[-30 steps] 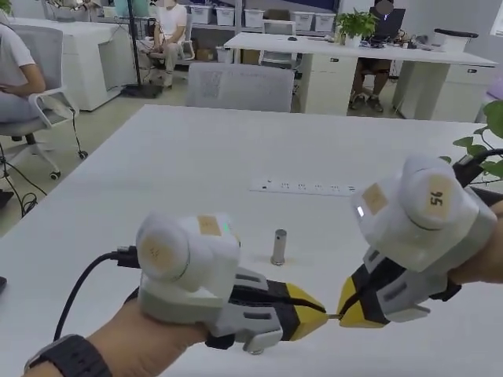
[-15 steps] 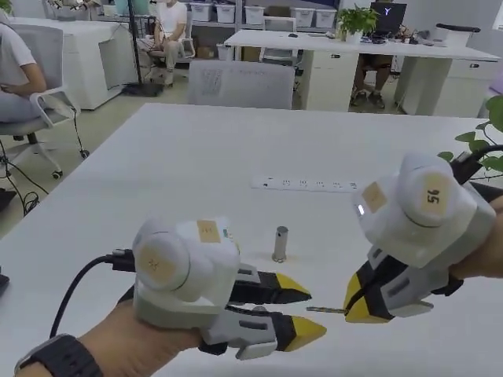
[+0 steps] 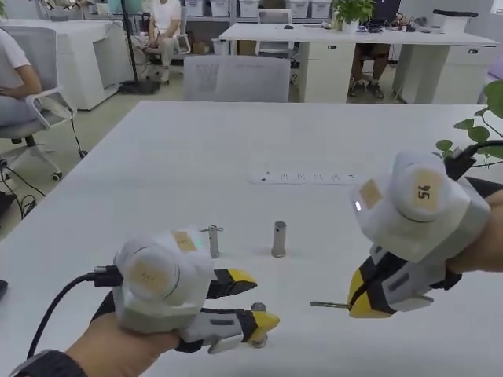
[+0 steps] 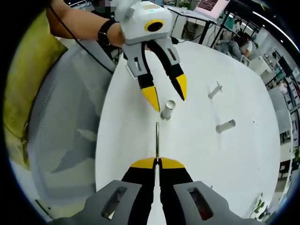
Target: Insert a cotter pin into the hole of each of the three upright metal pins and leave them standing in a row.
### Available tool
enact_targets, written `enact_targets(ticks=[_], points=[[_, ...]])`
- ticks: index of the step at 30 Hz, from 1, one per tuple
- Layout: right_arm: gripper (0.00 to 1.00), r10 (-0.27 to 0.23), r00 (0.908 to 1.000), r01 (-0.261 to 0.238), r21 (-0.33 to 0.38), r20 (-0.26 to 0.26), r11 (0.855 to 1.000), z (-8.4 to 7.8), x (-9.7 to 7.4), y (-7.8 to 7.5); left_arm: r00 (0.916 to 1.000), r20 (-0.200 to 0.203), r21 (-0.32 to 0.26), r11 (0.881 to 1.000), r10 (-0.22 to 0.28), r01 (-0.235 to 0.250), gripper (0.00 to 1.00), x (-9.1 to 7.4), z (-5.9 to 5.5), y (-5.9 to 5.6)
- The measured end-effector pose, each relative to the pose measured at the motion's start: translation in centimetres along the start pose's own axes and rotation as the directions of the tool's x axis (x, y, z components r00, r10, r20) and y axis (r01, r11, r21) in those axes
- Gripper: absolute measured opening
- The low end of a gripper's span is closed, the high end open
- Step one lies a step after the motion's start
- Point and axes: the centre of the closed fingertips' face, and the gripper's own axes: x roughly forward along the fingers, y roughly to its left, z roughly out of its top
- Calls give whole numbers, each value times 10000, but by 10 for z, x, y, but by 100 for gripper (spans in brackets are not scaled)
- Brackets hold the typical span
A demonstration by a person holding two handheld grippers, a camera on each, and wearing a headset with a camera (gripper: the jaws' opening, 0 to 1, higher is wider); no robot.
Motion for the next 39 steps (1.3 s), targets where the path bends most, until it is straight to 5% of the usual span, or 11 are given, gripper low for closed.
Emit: enact_targets(ticks=[4, 20, 28, 39], points=[[3, 55, 10000, -55, 56, 19, 10000, -1, 1, -1, 9992, -341, 161, 9997, 185, -180, 26, 6, -5, 1], [3, 81, 9999, -81, 72, -77, 9999, 0, 8, -6, 9982, -566, 164, 9997, 201, -192, 12, 6, -10, 3], [3, 140, 9993, -133, 198, -350, 9997, -1, 17, -9, 9958, -444, 835, 9931, -794, 829, 11, 5, -10, -1], [3, 195, 9958, -141, 608, -891, 9981, 4, 34, -13, 9737, -215, 1507, 9621, -2268, 2274, 11, 3, -11, -6]])
